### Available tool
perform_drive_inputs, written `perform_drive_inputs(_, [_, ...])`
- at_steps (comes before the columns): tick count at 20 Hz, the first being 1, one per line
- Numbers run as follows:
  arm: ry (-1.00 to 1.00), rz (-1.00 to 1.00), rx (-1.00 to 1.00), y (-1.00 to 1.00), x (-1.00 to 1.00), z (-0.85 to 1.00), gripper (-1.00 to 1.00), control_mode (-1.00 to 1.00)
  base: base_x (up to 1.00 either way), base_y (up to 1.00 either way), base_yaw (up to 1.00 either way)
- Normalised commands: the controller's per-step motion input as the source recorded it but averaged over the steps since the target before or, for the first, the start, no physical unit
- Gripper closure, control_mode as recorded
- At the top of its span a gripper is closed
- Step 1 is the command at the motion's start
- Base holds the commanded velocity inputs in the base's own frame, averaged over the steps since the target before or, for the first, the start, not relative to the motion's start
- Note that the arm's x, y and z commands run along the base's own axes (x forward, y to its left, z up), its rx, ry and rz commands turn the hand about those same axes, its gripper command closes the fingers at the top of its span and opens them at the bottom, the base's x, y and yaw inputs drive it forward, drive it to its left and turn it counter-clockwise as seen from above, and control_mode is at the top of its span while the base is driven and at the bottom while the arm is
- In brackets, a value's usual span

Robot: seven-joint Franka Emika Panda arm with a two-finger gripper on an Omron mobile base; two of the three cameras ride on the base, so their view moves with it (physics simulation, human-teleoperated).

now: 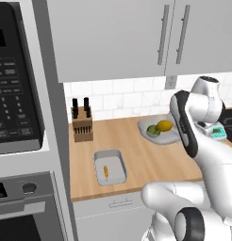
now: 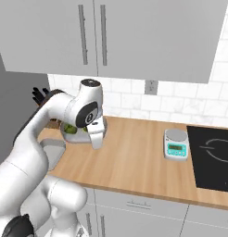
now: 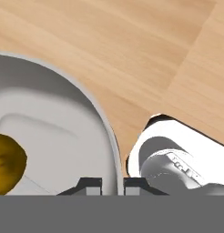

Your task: Take the meat container that has the shrimp and place it on the second highest rack of the freezer. Then take the vegetable container that has the lemon and lime and place it on the highest rack of the freezer.

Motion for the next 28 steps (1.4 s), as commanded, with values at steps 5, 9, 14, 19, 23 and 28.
perform_drive_inputs(5, [-0.11,0.17,0.05,0.05,-0.69,0.83,1.00,-1.00,0.00,0.00,0.00])
perform_drive_inputs(9, [-0.07,0.21,0.02,0.29,-0.65,0.67,1.00,-1.00,0.00,0.00,0.00])
perform_drive_inputs(14, [-0.02,0.22,0.01,0.42,-0.58,0.57,1.00,-1.00,0.00,0.00,0.00])
perform_drive_inputs(19, [0.00,0.12,0.00,0.33,-0.52,0.34,1.00,-1.00,0.00,0.00,0.00])
perform_drive_inputs(23, [0.00,0.06,0.03,-0.01,-0.74,0.08,1.00,-1.00,0.00,0.00,0.00])
perform_drive_inputs(28, [0.00,0.03,0.05,-0.13,-0.54,0.00,1.00,-1.00,0.00,0.00,0.00])
